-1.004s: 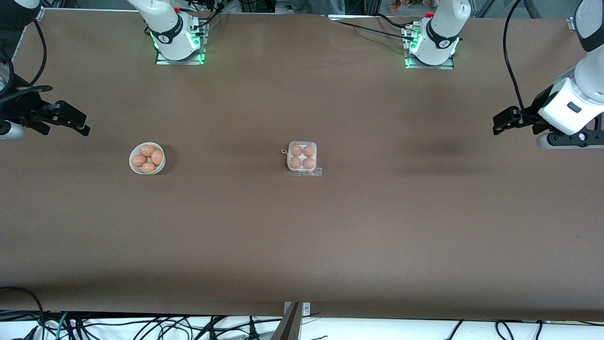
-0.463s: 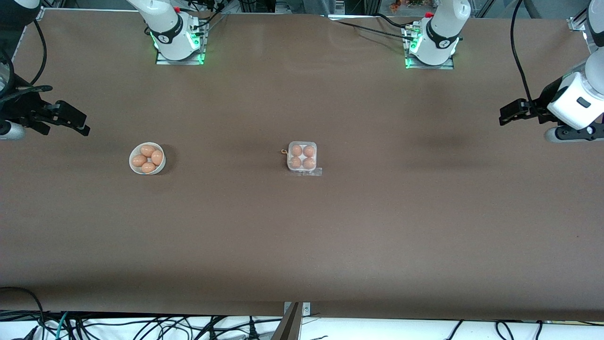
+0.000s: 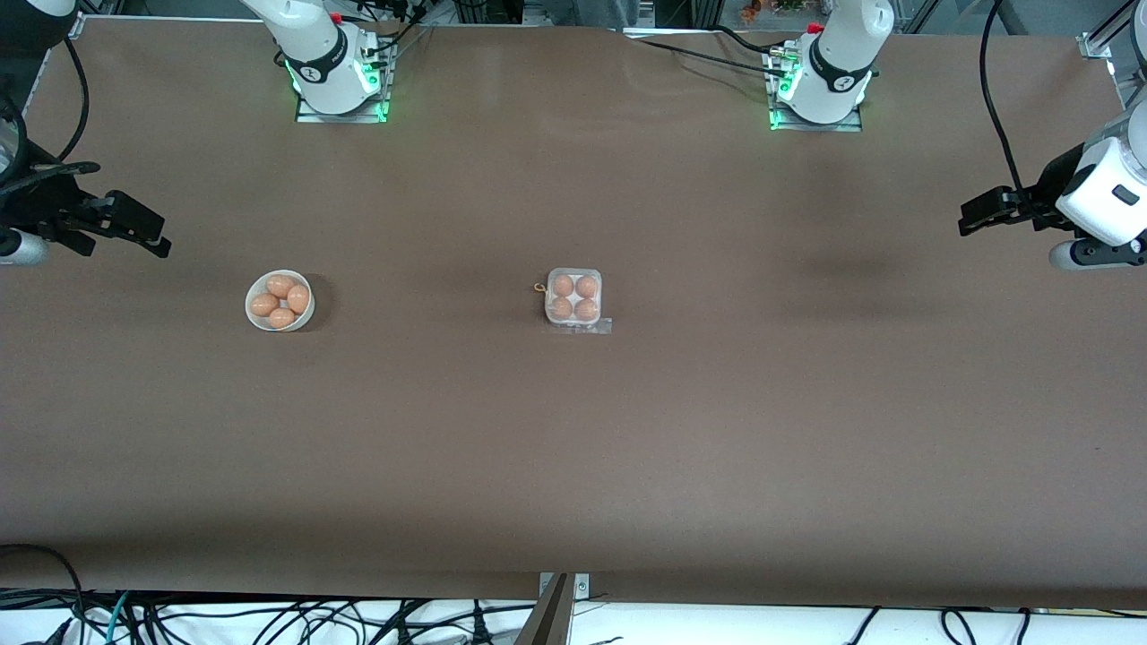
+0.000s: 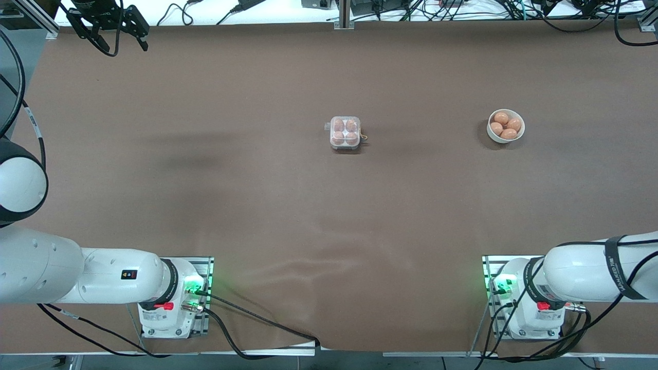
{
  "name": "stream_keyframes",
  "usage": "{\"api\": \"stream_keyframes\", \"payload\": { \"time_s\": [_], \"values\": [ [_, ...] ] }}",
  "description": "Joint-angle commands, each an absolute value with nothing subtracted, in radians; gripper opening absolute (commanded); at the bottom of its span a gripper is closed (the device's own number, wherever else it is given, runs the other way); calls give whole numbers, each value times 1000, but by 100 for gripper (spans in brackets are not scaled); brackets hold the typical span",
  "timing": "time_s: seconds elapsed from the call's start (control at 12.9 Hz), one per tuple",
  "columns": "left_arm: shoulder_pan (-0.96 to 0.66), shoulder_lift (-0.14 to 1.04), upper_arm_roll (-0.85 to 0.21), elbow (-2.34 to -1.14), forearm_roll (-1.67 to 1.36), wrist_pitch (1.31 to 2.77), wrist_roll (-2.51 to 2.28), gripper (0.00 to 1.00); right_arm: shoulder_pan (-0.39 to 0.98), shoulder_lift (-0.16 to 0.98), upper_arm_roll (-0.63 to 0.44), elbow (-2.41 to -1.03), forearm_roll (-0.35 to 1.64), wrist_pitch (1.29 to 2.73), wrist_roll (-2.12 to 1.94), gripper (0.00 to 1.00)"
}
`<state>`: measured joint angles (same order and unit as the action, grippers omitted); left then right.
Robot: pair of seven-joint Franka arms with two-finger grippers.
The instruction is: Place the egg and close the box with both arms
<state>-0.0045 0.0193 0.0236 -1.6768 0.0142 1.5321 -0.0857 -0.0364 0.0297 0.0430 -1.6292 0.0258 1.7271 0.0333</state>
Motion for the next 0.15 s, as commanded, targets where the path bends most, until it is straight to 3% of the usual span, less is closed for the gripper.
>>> {"api": "stream_keyframes", "payload": {
  "time_s": [0.0,0.08],
  "values": [
    [0,20,15,-1677,41,1522,-75,100,-46,20,54,-1638,12,1723,25,100],
    [3,21,15,-1675,41,1522,-75,100,-46,18,54,-1637,12,1723,25,100]
  ]
}}
